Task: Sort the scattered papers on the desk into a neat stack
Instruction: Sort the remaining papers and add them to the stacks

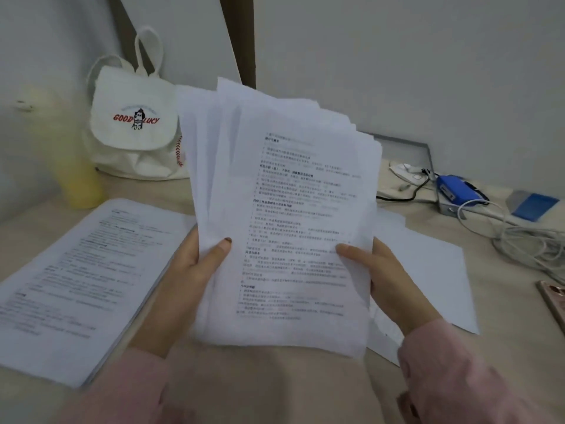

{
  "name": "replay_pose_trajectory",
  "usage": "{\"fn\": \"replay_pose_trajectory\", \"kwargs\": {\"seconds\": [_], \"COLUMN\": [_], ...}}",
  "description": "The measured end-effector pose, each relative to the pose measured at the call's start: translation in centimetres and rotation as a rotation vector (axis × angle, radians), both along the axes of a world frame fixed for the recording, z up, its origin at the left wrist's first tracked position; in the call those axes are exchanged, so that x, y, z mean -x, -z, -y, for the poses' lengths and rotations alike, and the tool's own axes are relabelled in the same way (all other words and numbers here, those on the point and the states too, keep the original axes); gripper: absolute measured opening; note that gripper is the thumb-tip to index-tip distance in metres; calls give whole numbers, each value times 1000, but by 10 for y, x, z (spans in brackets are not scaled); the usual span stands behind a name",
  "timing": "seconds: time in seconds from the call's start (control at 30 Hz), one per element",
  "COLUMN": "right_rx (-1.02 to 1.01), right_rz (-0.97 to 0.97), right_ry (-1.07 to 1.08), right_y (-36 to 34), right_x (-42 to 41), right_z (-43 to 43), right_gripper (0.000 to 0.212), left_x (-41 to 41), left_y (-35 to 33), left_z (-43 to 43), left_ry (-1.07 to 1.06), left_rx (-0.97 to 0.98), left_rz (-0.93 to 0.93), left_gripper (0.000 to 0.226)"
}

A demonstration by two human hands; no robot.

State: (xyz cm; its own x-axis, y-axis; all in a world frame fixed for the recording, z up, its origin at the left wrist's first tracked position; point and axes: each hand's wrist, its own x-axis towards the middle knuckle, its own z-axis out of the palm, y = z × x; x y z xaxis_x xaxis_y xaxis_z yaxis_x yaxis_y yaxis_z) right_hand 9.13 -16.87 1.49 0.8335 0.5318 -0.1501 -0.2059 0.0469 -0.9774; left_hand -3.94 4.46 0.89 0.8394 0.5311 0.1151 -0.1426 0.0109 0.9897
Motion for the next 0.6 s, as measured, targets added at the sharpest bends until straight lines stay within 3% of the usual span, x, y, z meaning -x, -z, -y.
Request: {"fn": "replay_pose_trajectory", "kwargs": {"seconds": [0.23, 0.6], "right_rx": [6, -54], "right_rz": [321, 317], "right_ry": [111, 256], "right_y": [-37, -38], "right_x": [-4, -1], "right_z": [8, 3], "right_gripper": [32, 40], "left_x": [-13, -26], "left_y": [-24, -23], "left_z": [-6, 6], "left_ry": [-25, -46], "left_rx": [-93, -127], "left_rz": [118, 129], "left_gripper": [32, 32]}}
